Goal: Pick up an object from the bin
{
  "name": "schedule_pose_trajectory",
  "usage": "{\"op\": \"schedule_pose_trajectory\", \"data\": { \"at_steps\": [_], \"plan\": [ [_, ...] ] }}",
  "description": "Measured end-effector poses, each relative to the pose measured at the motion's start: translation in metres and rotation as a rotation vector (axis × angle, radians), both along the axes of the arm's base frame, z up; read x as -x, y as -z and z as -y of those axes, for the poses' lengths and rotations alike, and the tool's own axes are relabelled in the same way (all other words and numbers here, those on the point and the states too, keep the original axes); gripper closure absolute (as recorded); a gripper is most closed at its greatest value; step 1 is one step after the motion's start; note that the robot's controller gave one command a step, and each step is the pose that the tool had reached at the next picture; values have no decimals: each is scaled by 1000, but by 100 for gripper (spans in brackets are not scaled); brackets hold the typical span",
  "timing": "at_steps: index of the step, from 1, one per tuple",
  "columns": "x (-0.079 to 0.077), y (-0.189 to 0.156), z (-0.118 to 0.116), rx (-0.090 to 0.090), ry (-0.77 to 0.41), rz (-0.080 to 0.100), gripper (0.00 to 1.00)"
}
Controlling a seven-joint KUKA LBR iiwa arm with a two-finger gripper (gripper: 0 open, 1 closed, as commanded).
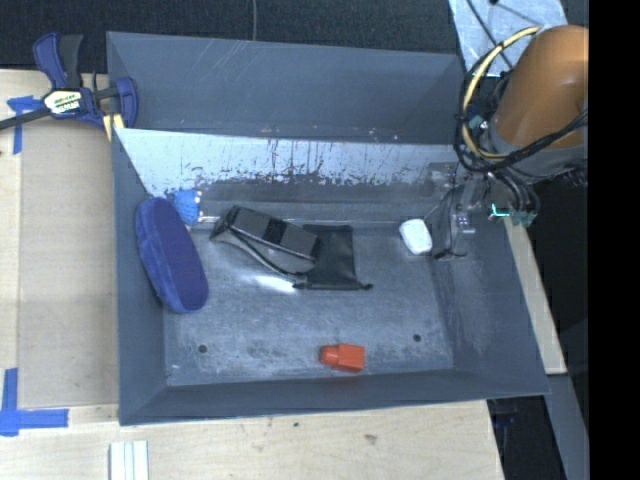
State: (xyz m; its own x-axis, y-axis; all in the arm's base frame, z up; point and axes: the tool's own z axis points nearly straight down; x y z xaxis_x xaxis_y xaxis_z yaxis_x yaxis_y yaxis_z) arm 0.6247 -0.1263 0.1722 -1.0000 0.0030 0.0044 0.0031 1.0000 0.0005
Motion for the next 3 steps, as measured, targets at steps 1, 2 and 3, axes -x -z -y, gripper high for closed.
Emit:
{"op": "schedule_pose_trajectory", "data": {
  "at_steps": [1, 2, 3],
  "plan": [
    [8, 105, -59, 0, 199, -1, 0],
    [26, 90, -124, 1, 459, 4, 0],
    [13, 91, -129, 2, 310, 9, 0]
  ]
}}
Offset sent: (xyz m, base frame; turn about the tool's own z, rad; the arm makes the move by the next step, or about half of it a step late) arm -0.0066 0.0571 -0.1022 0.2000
